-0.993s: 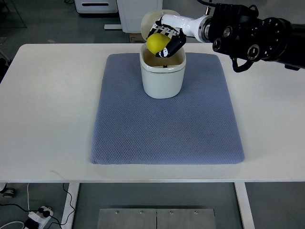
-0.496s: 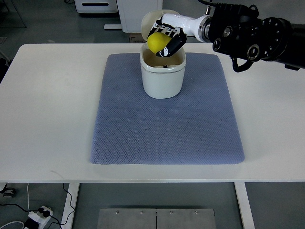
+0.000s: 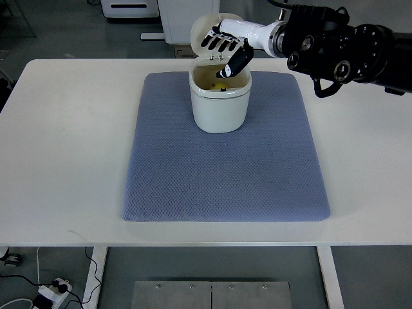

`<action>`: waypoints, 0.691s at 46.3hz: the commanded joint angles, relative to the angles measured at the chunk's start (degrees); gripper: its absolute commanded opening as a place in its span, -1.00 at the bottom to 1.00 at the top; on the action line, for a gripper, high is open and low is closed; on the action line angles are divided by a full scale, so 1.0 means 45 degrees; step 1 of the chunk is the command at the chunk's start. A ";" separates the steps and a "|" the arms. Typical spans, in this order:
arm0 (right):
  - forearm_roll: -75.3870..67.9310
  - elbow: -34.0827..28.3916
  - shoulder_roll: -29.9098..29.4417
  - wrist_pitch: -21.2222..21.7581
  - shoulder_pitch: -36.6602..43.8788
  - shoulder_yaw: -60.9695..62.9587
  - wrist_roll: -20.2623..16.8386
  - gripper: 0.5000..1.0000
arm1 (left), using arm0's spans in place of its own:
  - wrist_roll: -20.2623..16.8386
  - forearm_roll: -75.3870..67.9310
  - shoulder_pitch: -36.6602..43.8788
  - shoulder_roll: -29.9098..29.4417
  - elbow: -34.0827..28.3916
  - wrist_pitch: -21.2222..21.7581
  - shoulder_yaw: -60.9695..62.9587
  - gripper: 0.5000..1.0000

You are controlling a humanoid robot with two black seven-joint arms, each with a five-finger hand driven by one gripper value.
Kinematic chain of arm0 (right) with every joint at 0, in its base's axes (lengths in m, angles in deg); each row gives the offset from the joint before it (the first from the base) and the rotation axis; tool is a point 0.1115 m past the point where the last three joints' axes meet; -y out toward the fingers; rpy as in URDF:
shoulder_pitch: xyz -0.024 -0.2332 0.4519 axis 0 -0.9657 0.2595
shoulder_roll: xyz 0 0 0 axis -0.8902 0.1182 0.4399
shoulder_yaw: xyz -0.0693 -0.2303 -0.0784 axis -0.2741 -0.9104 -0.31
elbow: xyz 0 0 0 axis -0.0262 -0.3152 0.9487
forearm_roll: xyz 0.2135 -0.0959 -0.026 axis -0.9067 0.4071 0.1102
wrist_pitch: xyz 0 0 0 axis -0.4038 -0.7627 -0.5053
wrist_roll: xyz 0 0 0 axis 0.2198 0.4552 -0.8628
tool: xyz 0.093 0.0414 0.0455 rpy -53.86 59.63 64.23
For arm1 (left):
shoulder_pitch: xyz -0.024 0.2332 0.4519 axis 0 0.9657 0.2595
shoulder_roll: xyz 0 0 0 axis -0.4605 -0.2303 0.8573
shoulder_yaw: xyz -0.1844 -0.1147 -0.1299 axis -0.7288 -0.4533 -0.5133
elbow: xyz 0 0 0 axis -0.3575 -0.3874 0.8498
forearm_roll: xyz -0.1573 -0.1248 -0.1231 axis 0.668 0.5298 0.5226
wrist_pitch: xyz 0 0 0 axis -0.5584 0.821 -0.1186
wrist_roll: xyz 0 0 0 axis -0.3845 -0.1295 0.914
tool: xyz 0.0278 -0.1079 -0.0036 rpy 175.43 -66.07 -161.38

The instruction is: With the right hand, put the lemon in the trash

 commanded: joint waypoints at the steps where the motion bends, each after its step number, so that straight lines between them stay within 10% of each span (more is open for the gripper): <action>1: 0.0001 -0.0001 0.0000 0.0001 0.0000 -0.0003 0.0009 0.14 | 0.0001 0.0000 0.0000 0.0000 0.0000 -0.0005 0.0000 1.00; 12: 0.0060 -0.0099 0.0098 0.0059 0.0078 -0.0120 0.0146 -0.85 | 0.0001 0.0000 0.0000 0.0000 0.0000 -0.0005 0.0000 1.00; 32: 0.0157 -0.0216 0.1112 0.0274 0.0117 -0.0178 0.0166 -0.84 | 0.0001 0.0000 0.0000 0.0000 0.0000 -0.0005 0.0000 1.00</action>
